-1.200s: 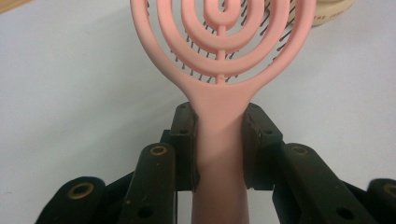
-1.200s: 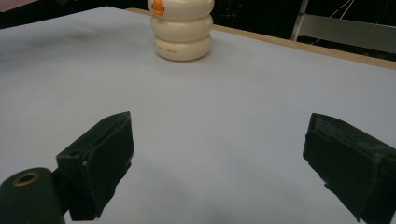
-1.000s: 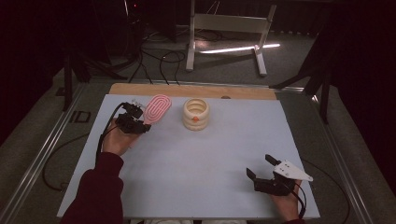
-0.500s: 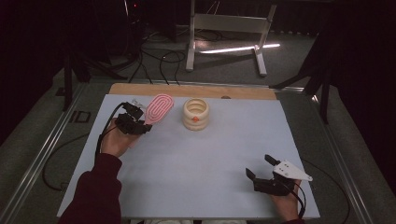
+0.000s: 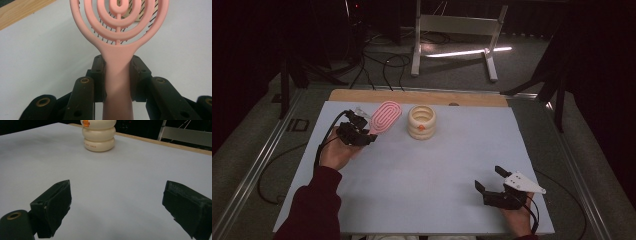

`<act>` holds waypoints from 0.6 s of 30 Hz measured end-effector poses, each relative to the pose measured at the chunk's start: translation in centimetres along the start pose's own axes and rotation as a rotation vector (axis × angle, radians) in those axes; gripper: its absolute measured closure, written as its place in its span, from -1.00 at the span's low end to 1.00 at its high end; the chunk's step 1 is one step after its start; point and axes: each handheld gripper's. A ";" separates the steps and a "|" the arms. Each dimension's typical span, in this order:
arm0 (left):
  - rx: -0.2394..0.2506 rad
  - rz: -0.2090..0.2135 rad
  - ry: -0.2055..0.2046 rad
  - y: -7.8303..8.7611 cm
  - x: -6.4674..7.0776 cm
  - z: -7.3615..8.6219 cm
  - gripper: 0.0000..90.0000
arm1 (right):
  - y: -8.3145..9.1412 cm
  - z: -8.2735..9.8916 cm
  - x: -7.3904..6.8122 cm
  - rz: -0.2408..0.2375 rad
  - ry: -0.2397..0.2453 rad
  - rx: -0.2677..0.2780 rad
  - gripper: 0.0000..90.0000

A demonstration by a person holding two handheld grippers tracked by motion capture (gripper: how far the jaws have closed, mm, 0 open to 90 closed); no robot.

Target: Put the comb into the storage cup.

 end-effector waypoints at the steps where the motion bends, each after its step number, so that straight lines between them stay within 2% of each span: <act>1: -0.001 -0.002 -0.006 0.1 0.1 0.0 0.55 | 0.0 0.0 0.0 0.000 0.000 0.000 -0.81; 18: 0.017 0.011 -0.069 0.3 2.1 -0.3 0.55 | 0.0 -0.2 0.1 -0.012 -0.014 0.008 -0.81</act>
Point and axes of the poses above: each handheld gripper's, and its own axes: y roughly backward along the jaws, z roughly out of its underside, x roughly to its right, and after that the axes turned 12 degrees about -x, right-handed
